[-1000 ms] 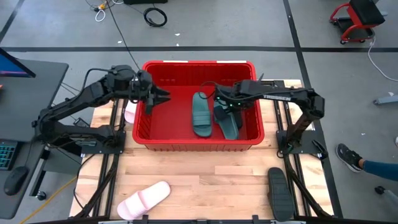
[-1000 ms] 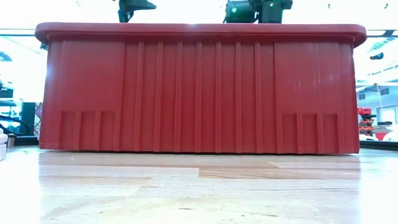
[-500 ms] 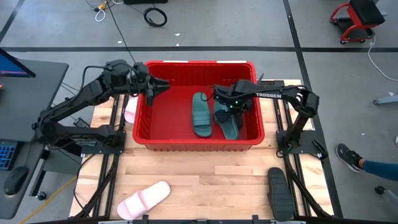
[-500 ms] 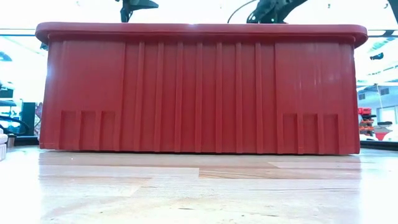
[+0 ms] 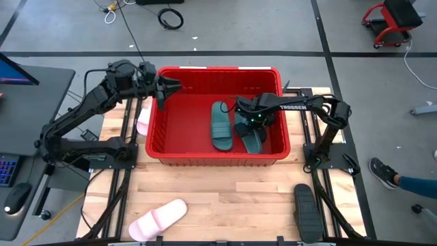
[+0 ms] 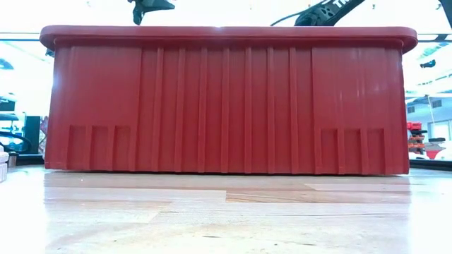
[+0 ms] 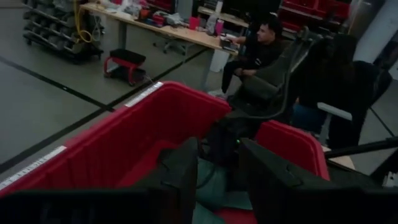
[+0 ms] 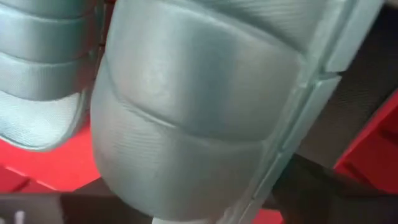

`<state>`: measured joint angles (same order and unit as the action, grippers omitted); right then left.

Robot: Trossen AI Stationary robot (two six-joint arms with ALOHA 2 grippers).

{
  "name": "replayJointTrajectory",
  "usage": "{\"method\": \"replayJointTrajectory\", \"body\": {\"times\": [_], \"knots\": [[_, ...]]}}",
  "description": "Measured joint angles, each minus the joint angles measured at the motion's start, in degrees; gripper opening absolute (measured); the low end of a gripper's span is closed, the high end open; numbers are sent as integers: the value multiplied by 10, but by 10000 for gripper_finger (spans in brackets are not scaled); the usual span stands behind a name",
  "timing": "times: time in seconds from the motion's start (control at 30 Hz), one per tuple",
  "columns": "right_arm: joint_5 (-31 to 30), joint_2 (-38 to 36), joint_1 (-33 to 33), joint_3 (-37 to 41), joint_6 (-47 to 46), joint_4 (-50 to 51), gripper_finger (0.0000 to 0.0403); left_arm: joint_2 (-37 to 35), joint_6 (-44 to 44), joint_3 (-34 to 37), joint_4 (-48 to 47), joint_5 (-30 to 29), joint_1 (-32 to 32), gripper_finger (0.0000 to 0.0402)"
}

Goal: Pick and place slides into bin
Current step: Put the green slide into the red bin

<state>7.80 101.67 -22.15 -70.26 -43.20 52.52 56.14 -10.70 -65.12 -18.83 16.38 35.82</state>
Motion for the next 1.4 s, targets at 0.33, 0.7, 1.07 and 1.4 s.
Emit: {"method": "replayJointTrajectory", "body": {"times": [0.33, 0.7, 1.07, 1.4], "knots": [[-4, -31, 4, -1, -93, -6, 147, 1, 36, 0, -40, 0, 12, 107], [-105, -54, 29, -122, -168, 8, 88, 1, 51, 0, -52, 0, 12, 100], [-209, 115, 26, -357, -101, 217, 88, 1, 76, 0, -52, 0, 12, 80], [-214, 236, 30, -480, -51, 295, 87, 1, 73, 0, -60, 0, 11, 67]]}}
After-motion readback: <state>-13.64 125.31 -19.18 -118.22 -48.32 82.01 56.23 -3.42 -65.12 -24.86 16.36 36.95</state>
